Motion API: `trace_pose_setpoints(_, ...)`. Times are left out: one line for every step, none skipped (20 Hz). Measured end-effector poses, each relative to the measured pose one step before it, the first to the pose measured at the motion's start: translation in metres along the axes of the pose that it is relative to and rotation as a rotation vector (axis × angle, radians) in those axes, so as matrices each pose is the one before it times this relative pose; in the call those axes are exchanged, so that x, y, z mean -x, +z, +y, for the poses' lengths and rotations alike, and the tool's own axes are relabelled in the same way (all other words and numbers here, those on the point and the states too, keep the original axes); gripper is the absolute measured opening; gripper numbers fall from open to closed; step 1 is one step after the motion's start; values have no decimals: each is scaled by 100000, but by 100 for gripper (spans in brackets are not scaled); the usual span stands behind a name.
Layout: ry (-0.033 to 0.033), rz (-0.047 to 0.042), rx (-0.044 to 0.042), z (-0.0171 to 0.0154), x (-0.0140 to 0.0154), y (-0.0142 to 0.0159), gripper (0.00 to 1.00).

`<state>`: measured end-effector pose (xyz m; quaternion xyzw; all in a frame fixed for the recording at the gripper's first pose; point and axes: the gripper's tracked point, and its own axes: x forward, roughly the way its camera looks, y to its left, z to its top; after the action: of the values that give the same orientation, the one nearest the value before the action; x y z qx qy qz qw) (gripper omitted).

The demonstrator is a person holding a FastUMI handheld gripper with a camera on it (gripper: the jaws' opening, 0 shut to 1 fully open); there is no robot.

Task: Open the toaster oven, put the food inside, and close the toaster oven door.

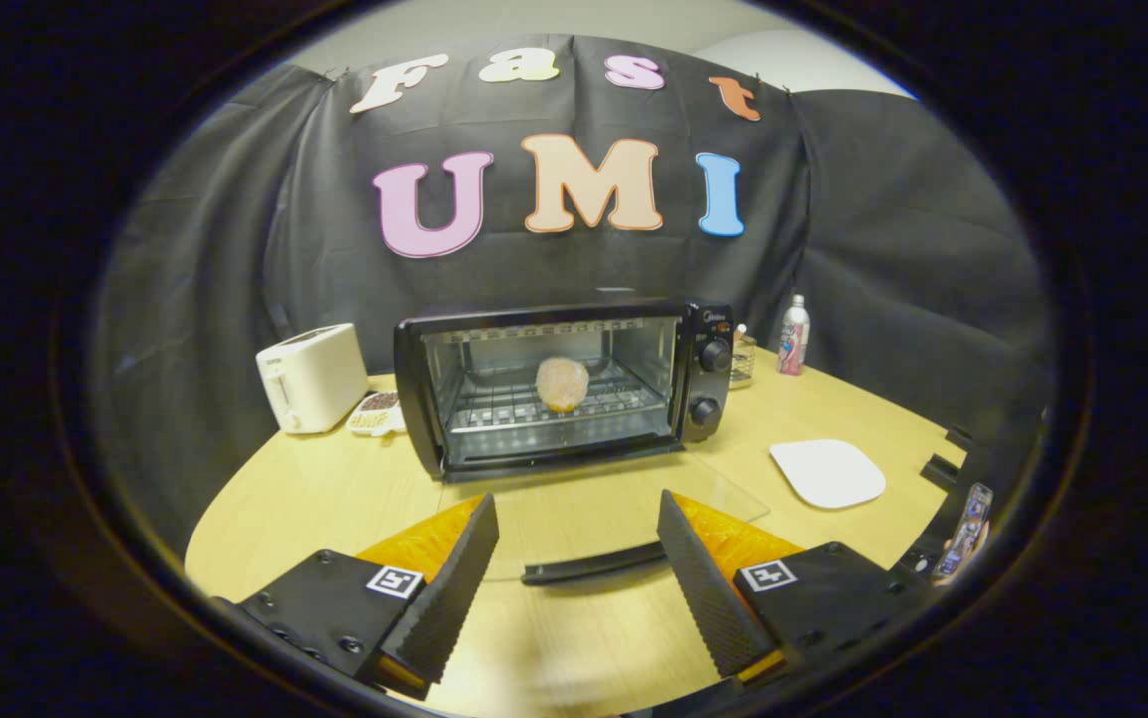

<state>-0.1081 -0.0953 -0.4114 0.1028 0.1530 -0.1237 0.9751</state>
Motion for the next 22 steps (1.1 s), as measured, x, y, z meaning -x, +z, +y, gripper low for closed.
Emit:
trace_pose_setpoints(482,1505,-9,-96,383,-962,99)
trace_pose_setpoints(-341,2075,535,-315,331,-1149,99)
trace_pose_setpoints(-279,2090,1232,-195,158,-1155,99)
trace_pose_setpoints(301,1602,1653,-30,-170,-913,99)
trace_pose_setpoints(374,1688,1377,25,-216,-843,99)
trace_pose_setpoints(812,1634,792,107,-235,-764,99)
trace_pose_setpoints(1055,1263,2,245,-205,-558,99)
trace_pose_setpoints(1421,703,-81,337,-522,-284,99)
trace_pose_setpoints(746,371,-144,175,-307,-187,100)
trace_pose_setpoints(264,277,263,93,-354,-93,100)
trace_pose_setpoints(213,853,719,126,-381,-205,100)
trace_pose_setpoints(261,732,939,128,-294,-172,100)
trace_pose_setpoints(-26,939,878,100,-357,-117,100)
trace_pose_setpoints(-50,481,374,181,-426,-66,100)
trace_pose_setpoints(451,326,-127,242,-247,107,100)
trace_pose_setpoints(596,-217,-683,348,-254,131,100)
trace_pose_setpoints(1029,-400,-548,359,-466,304,100)
trace_pose_setpoints(-1831,1012,686,-316,154,13,100)
trace_pose_setpoints(-1687,-20,869,-381,-187,-9,99)
trace_pose_setpoints(-1170,-116,527,-299,-182,113,99)
trace_pose_setpoints(-175,53,117,-35,-65,25,99)
trace_pose_setpoints(24,-270,593,-8,-159,60,99)
